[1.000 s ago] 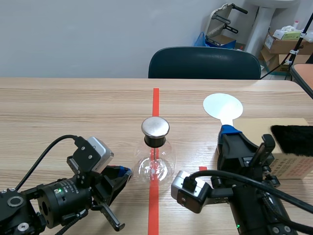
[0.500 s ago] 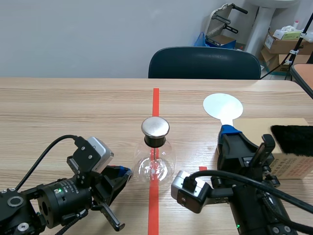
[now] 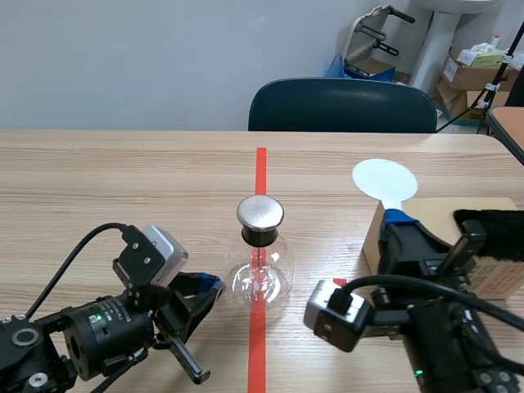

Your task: Do the electroscope experiment

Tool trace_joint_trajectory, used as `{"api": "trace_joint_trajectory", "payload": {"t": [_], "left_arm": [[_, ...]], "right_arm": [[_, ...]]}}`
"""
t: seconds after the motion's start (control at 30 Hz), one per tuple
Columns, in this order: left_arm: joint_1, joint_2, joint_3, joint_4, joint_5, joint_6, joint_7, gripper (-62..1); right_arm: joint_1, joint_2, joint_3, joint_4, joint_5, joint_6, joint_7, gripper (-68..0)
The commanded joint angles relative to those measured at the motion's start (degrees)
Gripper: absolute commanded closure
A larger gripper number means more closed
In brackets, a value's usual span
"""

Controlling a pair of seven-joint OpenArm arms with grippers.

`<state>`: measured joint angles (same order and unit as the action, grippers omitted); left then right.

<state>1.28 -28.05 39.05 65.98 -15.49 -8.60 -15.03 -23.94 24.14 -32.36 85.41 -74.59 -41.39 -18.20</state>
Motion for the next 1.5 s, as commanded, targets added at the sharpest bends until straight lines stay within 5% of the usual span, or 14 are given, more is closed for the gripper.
{"api": "trace_joint_trajectory", "payload": {"t": [0.0,0.4,0.63,0.83,1.1,1.47], "left_arm": [[0.0,-0.7,0.3,0.7,-1.2,-0.1,-0.6,-13.3],[1.1,-5.9,0.5,0.7,-7.9,-1.0,-8.7,-35.0],[1.1,-9.1,4.7,0.8,-7.9,-2.7,-14.0,-59.4],[1.1,-10.8,8.5,0.9,-9.0,-2.9,-18.3,-62.3],[1.1,-14.1,10.6,4.3,-9.0,-4.5,-20.1,-62.3],[2.1,-21.9,10.5,12.0,-11.9,-6.3,-20.6,-62.3]], "right_arm": [[-1.9,0.3,4.2,1.0,1.7,-3.2,4.1,-0.9],[-8.8,-1.0,29.0,0.6,22.7,-3.5,36.9,-0.9],[-8.2,-5.9,40.4,-4.8,27.4,-3.5,52.6,-0.9],[-5.5,-10.6,47.8,-11.1,29.9,-3.5,64.2,-0.9],[-0.7,-12.7,51.8,-18.1,27.9,-3.5,68.6,-0.9],[2.5,-13.1,51.9,-22.5,20.1,-3.5,62.6,-0.9]]}}
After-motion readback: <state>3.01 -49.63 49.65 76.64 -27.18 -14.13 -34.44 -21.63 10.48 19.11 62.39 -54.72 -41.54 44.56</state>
